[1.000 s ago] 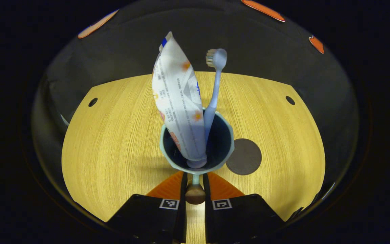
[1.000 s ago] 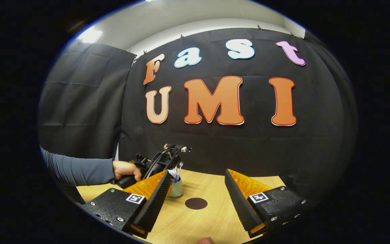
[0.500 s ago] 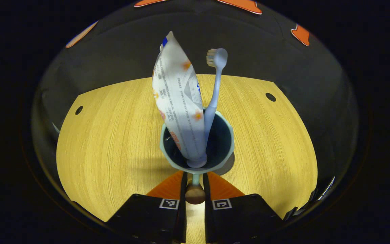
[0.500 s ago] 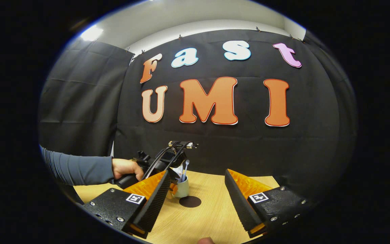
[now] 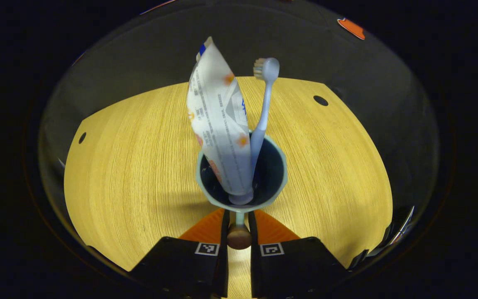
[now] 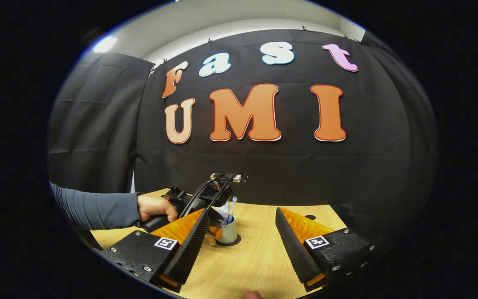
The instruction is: Put the toothbrush and toothpaste on the desktop into the cup, then pick up the cup and place it on the coaster on the desktop.
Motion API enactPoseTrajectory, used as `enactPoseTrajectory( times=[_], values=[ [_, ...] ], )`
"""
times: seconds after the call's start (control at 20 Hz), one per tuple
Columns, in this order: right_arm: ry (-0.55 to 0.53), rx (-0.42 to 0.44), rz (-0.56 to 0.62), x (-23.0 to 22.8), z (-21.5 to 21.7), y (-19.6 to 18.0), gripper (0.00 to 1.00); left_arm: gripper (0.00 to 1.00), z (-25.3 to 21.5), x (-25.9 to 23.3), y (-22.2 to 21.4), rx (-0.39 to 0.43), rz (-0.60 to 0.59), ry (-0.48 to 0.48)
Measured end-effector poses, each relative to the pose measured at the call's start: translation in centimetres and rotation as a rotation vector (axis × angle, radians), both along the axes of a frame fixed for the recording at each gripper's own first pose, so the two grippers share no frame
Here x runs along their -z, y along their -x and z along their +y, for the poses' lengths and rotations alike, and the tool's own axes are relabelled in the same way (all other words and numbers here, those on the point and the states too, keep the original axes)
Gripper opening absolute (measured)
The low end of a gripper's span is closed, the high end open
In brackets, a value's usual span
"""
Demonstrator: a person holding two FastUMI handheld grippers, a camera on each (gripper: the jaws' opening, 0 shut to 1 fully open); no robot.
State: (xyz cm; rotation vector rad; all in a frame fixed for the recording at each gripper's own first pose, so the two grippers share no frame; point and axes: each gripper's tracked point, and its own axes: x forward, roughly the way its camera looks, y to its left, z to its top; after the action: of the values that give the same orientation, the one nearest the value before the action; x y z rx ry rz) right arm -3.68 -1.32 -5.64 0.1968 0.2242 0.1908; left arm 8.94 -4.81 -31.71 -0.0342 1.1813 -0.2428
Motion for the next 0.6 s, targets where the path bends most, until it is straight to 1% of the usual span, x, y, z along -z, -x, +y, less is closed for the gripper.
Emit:
enactPoseTrajectory(
  times=[0.1, 0.15, 0.2, 0.25, 0.35, 0.4, 0.5, 0.55, 0.6],
  values=[
    [-0.004, 0.002, 0.005, 0.4, -0.1, 0.0, 0.96, 0.21, 0.2, -0.8, 0.3, 0.012, 0.008, -0.008],
    [-0.006, 0.007, 0.007, 0.5, -0.2, -0.1, 0.96, 0.23, 0.3, -0.9, 0.5, 0.015, 0.013, 0.000],
    [-0.006, 0.010, 0.013, 0.7, -0.3, -0.2, 0.96, 0.27, 0.4, -1.3, 0.6, 0.022, 0.011, -0.002],
    [-0.003, 0.015, 0.018, 1.0, -0.3, -0.3, 0.96, 0.29, 0.9, -1.8, 0.6, 0.034, -0.004, -0.014],
    [0.031, 0.044, 0.020, 1.7, -1.0, -0.8, 0.96, 0.44, 2.0, -1.7, 1.3, 0.056, -0.031, -0.030],
    [0.042, 0.054, 0.031, 2.3, -1.3, -1.1, 0.96, 0.60, 2.0, -1.6, 1.8, 0.063, -0.035, -0.010],
    [0.043, 0.050, 0.056, 3.1, -0.6, -1.2, 0.96, 0.75, 2.7, -1.6, 2.4, 0.064, -0.060, 0.011],
    [0.045, 0.045, 0.059, 3.2, -0.3, -1.2, 0.96, 0.75, 3.5, -1.5, 2.7, 0.065, -0.080, 0.002],
    [0.056, 0.045, 0.052, 3.1, -0.2, -1.3, 0.96, 0.79, 4.3, -1.9, 2.9, 0.071, -0.099, 0.003]
  ],
)
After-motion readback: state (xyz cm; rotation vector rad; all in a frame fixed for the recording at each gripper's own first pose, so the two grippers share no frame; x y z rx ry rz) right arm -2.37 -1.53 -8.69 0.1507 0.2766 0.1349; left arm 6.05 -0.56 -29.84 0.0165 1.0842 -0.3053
